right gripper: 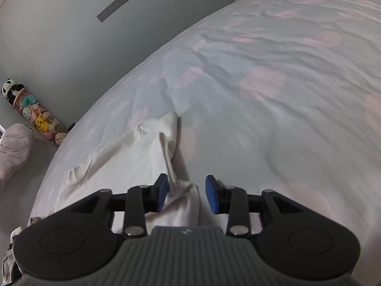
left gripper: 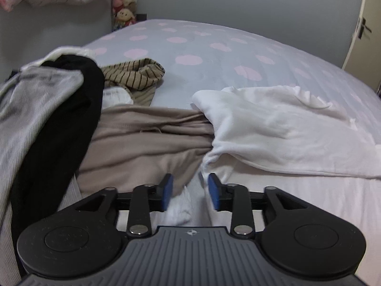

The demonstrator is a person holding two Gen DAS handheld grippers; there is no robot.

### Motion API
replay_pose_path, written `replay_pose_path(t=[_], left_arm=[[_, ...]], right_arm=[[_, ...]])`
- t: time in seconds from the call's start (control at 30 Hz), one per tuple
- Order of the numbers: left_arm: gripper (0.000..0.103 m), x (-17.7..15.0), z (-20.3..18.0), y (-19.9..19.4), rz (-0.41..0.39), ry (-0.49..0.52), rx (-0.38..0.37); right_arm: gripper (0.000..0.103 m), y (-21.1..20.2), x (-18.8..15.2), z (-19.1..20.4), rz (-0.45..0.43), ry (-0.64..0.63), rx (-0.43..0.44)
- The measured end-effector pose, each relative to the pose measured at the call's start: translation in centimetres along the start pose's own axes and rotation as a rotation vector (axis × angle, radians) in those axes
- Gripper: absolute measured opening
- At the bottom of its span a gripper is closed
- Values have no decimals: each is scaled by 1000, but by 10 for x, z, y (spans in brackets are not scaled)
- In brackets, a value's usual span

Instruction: Fold clothes

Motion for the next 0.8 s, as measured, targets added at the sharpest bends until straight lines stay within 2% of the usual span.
replay_pose_path(t=[0.03,0.23,0.3,0.4,0.5,0.67,0.8], left_arm=[[46,-2,1,-2,15,-23,-17],[49,-32,13,-17,161,-162,-118],[49,-39,15,-26,182,-179,-123],[50,-41,16,-43,200,-204,-109],[50,-40,6,-61,219,-182,-151],[50,-40,-32,-97,247,-10,-274],[50,-52,-66,-125,302,200,-391]], right_arm=[[48,-3,-2,-2,15,11,2],[49,-20,-12,-4,108,33,4],[49,-31,-19,-4,143,18,2],[49,-53,-31,11,210,-83,39],[50,-76,-43,26,278,-190,79],[52,-115,-63,51,390,-367,145],[52,-145,-83,71,485,-537,201]])
Point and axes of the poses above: each gripper's, at about its wrist camera, not at the fingertips, and y roughly the way its jaws point, z to its left, x to its top, the point moved 3 cm from there along y, roughly the way its jaws point, and after that the axes turned 8 degrees about -z, right-handed, at the moved point
